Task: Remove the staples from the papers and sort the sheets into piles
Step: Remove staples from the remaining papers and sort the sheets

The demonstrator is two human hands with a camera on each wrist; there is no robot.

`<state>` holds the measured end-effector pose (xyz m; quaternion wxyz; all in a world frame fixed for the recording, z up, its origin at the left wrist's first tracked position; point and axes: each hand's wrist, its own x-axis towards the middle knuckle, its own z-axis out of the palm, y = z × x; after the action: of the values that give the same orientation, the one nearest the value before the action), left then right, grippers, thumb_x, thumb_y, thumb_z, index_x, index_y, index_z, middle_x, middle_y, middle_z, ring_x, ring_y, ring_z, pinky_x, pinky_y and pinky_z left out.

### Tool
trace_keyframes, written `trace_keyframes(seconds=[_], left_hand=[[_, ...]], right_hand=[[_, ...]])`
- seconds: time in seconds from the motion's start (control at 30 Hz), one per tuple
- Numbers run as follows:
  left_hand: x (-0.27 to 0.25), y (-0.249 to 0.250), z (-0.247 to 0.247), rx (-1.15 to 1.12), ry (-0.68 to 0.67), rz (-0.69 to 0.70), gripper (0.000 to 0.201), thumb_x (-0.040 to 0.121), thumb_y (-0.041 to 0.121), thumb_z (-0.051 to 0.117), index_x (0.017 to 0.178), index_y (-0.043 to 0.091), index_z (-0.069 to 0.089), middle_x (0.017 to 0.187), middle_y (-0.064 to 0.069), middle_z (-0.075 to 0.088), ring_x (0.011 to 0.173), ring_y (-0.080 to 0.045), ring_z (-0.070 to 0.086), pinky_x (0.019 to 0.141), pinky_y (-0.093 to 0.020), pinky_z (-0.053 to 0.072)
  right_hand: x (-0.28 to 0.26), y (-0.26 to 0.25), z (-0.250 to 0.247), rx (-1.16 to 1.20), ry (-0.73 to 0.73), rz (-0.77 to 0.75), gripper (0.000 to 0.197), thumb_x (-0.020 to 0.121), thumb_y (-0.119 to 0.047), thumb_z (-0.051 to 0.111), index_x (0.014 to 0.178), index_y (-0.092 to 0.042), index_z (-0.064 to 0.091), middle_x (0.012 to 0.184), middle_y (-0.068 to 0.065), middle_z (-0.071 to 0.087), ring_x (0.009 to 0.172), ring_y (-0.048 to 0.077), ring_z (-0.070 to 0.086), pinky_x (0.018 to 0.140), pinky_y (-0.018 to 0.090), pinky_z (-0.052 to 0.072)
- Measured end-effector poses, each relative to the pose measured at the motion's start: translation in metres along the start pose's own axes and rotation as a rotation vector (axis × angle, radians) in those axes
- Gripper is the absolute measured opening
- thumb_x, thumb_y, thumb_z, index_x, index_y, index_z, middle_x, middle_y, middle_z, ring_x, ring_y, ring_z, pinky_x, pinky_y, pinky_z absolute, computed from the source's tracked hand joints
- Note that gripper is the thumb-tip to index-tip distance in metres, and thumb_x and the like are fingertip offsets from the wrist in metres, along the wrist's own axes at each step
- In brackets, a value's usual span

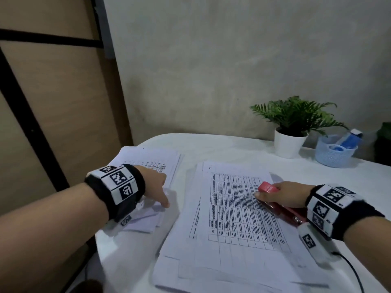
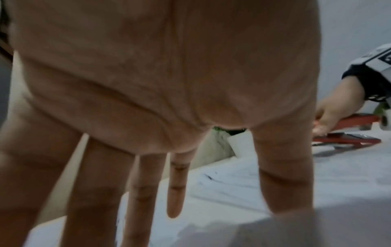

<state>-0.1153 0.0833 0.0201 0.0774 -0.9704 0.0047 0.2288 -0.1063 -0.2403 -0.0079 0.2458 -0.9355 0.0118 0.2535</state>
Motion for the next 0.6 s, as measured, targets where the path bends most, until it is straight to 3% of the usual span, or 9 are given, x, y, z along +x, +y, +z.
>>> trace_keyframes(seconds=[0.1, 0.17, 0.23, 0.3, 0.37, 0.43, 0.5, 0.6], left_hand=[[0.002, -0.004, 0.012, 0.057, -0.075, 0.018, 0.064, 0.073, 0.024, 0.069, 0.130, 0.019, 0.040, 0.072, 0.004, 0.059, 0.071, -0.019, 0.059, 0.070, -0.028, 0.046], [0.001, -0.005, 0.014, 0.154, -0.098, 0.018, 0.077, 0.069, 0.017, 0.071, 0.136, 0.024, 0.034, 0.102, 0.001, 0.064, 0.092, -0.021, 0.062, 0.077, -0.029, 0.048], [0.001, -0.007, 0.011, 0.240, -0.138, 0.025, 0.089, 0.066, 0.023, 0.073, 0.141, 0.034, 0.026, 0.127, 0.006, 0.058, 0.107, -0.021, 0.059, 0.090, -0.031, 0.048], [0.001, -0.007, 0.004, 0.257, -0.209, 0.039, 0.098, 0.061, 0.041, 0.074, 0.143, 0.039, 0.021, 0.132, 0.009, 0.056, 0.110, -0.018, 0.059, 0.098, -0.035, 0.045], [0.002, -0.002, -0.006, 0.229, -0.173, 0.041, 0.095, 0.062, 0.064, 0.068, 0.142, 0.036, 0.025, 0.130, 0.004, 0.059, 0.110, -0.017, 0.060, 0.099, -0.033, 0.042], [0.000, 0.008, -0.018, 0.171, -0.042, 0.060, 0.068, 0.082, 0.066, 0.051, 0.136, 0.024, 0.041, 0.122, -0.002, 0.064, 0.100, -0.016, 0.061, 0.091, -0.029, 0.042], [0.006, 0.023, -0.023, 0.034, 0.067, 0.085, 0.047, 0.096, 0.049, 0.041, 0.121, 0.012, 0.057, 0.110, -0.004, 0.070, 0.087, -0.016, 0.059, 0.079, -0.027, 0.041], [0.026, 0.044, -0.018, -0.148, 0.042, 0.110, 0.035, 0.097, 0.033, 0.044, 0.105, 0.006, 0.065, 0.101, -0.001, 0.071, 0.075, -0.014, 0.062, 0.058, -0.020, 0.039]], right_hand=[[-0.005, -0.003, 0.004, -0.064, 0.013, -0.008, 0.050, 0.078, -0.068, 0.049, 0.088, -0.020, 0.060, 0.079, -0.001, 0.068, 0.065, 0.013, 0.065, 0.077, 0.027, 0.054], [-0.008, -0.005, 0.005, -0.094, 0.027, -0.008, 0.049, 0.079, -0.068, 0.047, 0.086, -0.021, 0.059, 0.081, 0.000, 0.067, 0.069, 0.014, 0.063, 0.083, 0.029, 0.052], [-0.010, -0.006, 0.005, -0.088, 0.041, 0.004, 0.050, 0.079, -0.069, 0.047, 0.086, -0.021, 0.059, 0.080, 0.000, 0.067, 0.068, 0.014, 0.063, 0.085, 0.030, 0.052], [-0.011, -0.005, 0.004, -0.060, 0.043, 0.017, 0.052, 0.078, -0.069, 0.049, 0.088, -0.020, 0.060, 0.080, 0.000, 0.069, 0.067, 0.015, 0.065, 0.081, 0.029, 0.053], [-0.009, -0.002, 0.004, -0.052, 0.047, 0.027, 0.051, 0.078, -0.068, 0.050, 0.088, -0.019, 0.060, 0.081, 0.001, 0.070, 0.068, 0.016, 0.067, 0.077, 0.028, 0.053], [-0.009, -0.001, 0.004, -0.031, 0.048, 0.038, 0.053, 0.079, -0.067, 0.051, 0.090, -0.017, 0.061, 0.082, 0.003, 0.070, 0.068, 0.018, 0.067, 0.076, 0.028, 0.054], [-0.009, 0.001, 0.004, -0.068, 0.051, 0.042, 0.059, 0.078, -0.069, 0.049, 0.097, -0.015, 0.062, 0.088, 0.005, 0.071, 0.075, 0.020, 0.069, 0.082, 0.030, 0.054], [-0.007, 0.002, 0.004, -0.140, 0.059, 0.052, 0.064, 0.077, -0.073, 0.047, 0.101, -0.016, 0.062, 0.096, 0.006, 0.070, 0.088, 0.021, 0.069, 0.089, 0.033, 0.052]])
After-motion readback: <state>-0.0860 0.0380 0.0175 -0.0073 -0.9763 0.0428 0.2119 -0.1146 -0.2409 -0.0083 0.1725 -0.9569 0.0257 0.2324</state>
